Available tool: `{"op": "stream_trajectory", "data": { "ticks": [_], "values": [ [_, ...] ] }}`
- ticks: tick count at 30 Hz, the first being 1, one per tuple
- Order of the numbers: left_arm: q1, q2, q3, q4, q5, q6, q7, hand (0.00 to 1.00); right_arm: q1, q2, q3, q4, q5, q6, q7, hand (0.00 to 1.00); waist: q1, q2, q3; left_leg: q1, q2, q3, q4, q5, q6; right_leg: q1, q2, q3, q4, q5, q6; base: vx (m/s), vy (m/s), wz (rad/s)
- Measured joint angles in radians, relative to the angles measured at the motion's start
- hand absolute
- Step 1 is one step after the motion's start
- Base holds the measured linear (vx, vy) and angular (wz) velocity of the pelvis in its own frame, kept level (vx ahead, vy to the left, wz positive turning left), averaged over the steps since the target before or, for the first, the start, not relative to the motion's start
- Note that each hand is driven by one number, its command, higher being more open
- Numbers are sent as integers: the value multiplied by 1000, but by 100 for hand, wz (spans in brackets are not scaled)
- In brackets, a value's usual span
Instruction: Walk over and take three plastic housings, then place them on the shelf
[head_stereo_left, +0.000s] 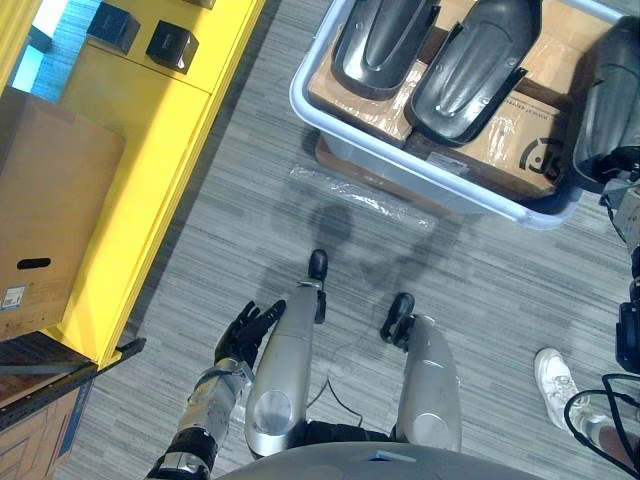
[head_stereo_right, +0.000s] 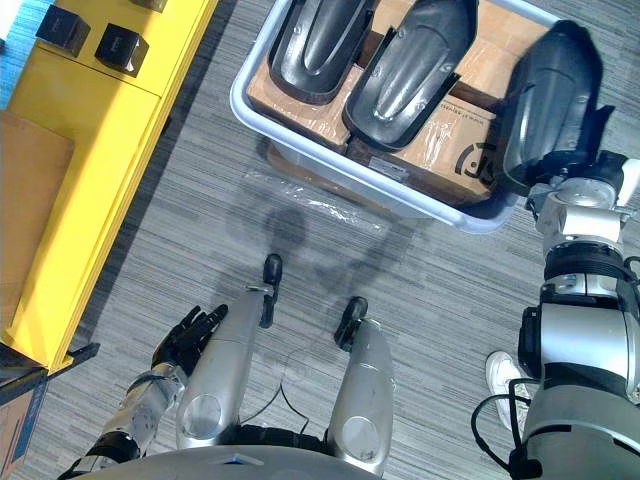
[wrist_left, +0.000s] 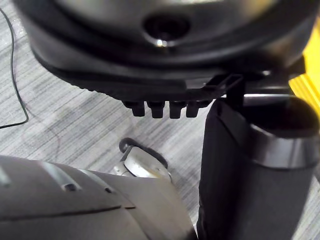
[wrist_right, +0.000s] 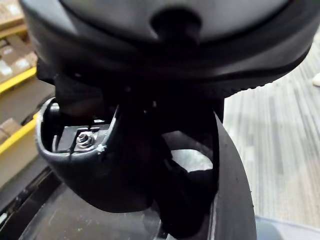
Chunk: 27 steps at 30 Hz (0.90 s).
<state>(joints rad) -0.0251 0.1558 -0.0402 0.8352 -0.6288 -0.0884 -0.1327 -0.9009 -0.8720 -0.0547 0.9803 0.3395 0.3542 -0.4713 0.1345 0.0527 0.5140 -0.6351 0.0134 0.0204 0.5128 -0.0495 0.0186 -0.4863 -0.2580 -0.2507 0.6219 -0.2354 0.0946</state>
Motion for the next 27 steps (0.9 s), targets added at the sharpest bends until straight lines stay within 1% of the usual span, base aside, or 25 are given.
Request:
{"op": "stream_trajectory", "data": {
  "ticks": [2, 3, 4, 7, 8, 9, 10, 11, 12, 13, 14, 15, 16, 17, 18, 19, 20, 21, 22, 23, 24, 26, 27],
  "values": [
    [2, 1, 0, -2, 0, 0, 3, 100, 29, 2, -65, -59, -1, -37, -67, 0, -5, 0, 0, 17, 0, 4, -6, -1, 1, 17, 1, 0, -9, 1, 2, 0, 0, 0],
    [4, 1, 0, -4, 0, 0, 4, 100, 36, 2, -79, -80, -1, -44, -81, 0, -7, 0, 0, 22, 1, 5, -9, -1, 1, 23, 2, 0, -14, 1, 2, 0, 0, 0],
    [13, 1, 0, -10, 2, 0, 12, 100, 55, 2, -111, -147, -2, -66, -112, 0, -14, 0, 0, 36, 2, 7, -11, -3, 1, 37, 3, 0, -17, 1, 3, 0, 0, 0],
    [26, 1, -1, -16, 5, -1, 28, 100, 102, 3, -134, -283, -24, -123, -149, 0, -27, -1, -1, 73, 9, 13, -20, -13, -2, 78, 7, -2, -43, 3, 5, 20, -6, -4],
    [27, 0, -1, -21, 13, -4, 42, 100, 152, 7, -150, -380, -60, -176, -172, 0, -30, -3, -1, 115, 11, 19, -45, -14, -4, 118, 14, -1, -70, 6, 9, 48, -23, -9],
    [28, 1, -1, -23, 13, -8, 47, 100, 175, 13, -160, -418, -78, -204, -179, 0, -32, -5, -1, 133, 11, 22, -57, -14, -4, 135, 15, -1, -82, 8, 9, 67, -28, -9],
    [31, -2, -3, -37, 13, -17, 63, 100, 224, 34, -183, -504, -115, -250, -191, 0, -34, -10, -3, 178, 12, 28, -84, -13, -7, 177, 15, -1, -105, 13, 10, 54, -16, -8],
    [41, -2, -3, -60, 14, -21, 76, 100, 260, 63, -200, -564, -139, -278, -195, 0, -36, -20, -9, 210, 12, 31, -106, -11, -9, 204, 16, -2, -124, 17, 9, 105, -30, -9],
    [58, -2, -4, -100, 19, -24, 99, 100, 317, 116, -214, -637, -166, -321, -200, 0, -42, -41, -40, 239, 12, 36, -135, -8, -13, 230, 20, -5, -153, 18, 10, 104, -33, -5],
    [69, -2, -5, -119, 22, -28, 113, 100, 348, 146, -214, -663, -183, -343, -206, 0, -46, -55, -70, 241, 11, 36, -150, -7, -16, 232, 22, -6, -165, 18, 9, 176, -55, 4],
    [90, -1, -5, -180, 41, -37, 147, 100, 420, 216, -215, -720, -230, -376, -216, 0, -57, -82, -120, 266, 12, 26, -186, -1, -23, 267, 38, -20, -214, 29, 5, 214, -51, 6],
    [97, 0, -2, -227, 51, -39, 160, 100, 459, 252, -216, -744, -255, -388, -217, 0, -58, -98, -133, 298, 14, 22, -205, 2, -26, 304, 46, -24, -252, 38, 5, 227, -55, 4],
    [104, 0, -1, -266, 56, -41, 175, 100, 482, 275, -217, -759, -282, -389, -218, 0, -58, -106, -144, 313, 15, 19, -213, 3, -27, 326, 54, -26, -275, 44, 5, 209, -56, 0],
    [125, -6, 10, -370, 69, -41, 208, 100, 542, 338, -231, -804, -339, -389, -219, 0, -60, -118, -182, 331, 14, 13, -233, 2, -28, 356, 63, -35, -320, 55, 5, 147, -48, 5],
    [141, -15, 24, -432, 85, -41, 225, 100, 575, 370, -239, -836, -361, -389, -223, 0, -63, -121, -203, 331, 13, 6, -239, 0, -30, 368, 67, -43, -343, 62, 5, 191, -44, 19],
    [159, -36, 50, -563, 147, -42, 279, 100, 634, 437, -253, -896, -408, -389, -240, 0, -68, -124, -230, 336, 10, -3, -241, -1, -32, 393, 72, -54, -377, 69, 6, 198, -21, 22],
    [161, -52, 75, -670, 229, -42, 347, 100, 663, 496, -255, -936, -457, -388, -247, 0, -69, -123, -236, 355, 7, -4, -239, -1, -31, 426, 72, -56, -401, 76, 6, 209, -14, 18],
    [161, -59, 90, -717, 268, -42, 378, 100, 671, 521, -250, -949, -475, -388, -246, 0, -70, -120, -238, 368, 5, -4, -239, -1, -31, 444, 73, -55, -413, 81, 6, 170, -6, 11],
    [162, -72, 115, -802, 347, -43, 439, 100, 694, 557, -236, -972, -505, -388, -246, 0, -71, -113, -255, 383, -1, -6, -240, -2, -30, 474, 73, -55, -440, 88, 7, 112, -1, 11],
    [165, -83, 136, -880, 415, -45, 496, 100, 711, 576, -215, -991, -534, -388, -246, 0, -71, -100, -278, 389, -3, -8, -241, -3, -28, 492, 74, -55, -460, 98, 6, 104, 5, 12],
    [167, -84, 143, -915, 443, -48, 519, 100, 714, 576, -201, -997, -545, -388, -245, 0, -71, -93, -282, 396, -3, -10, -243, -3, -28, 503, 76, -54, -470, 104, 4, 82, 5, 8],
    [176, -88, 159, -1017, 524, -92, 575, 100, 714, 576, -147, -1017, -573, -388, -227, 0, -66, -67, -306, 422, -2, -16, -265, -3, -28, 530, 85, -49, -496, 122, 2, 64, -5, 6],
    [180, -91, 157, -1041, 522, -105, 581, 100, 714, 576, -134, -1025, -573, -388, -222, 0, -61, -64, -309, 431, -1, -17, -273, -3, -28, 538, 86, -48, -503, 125, 2, 30, -12, 5]
  ]
}}
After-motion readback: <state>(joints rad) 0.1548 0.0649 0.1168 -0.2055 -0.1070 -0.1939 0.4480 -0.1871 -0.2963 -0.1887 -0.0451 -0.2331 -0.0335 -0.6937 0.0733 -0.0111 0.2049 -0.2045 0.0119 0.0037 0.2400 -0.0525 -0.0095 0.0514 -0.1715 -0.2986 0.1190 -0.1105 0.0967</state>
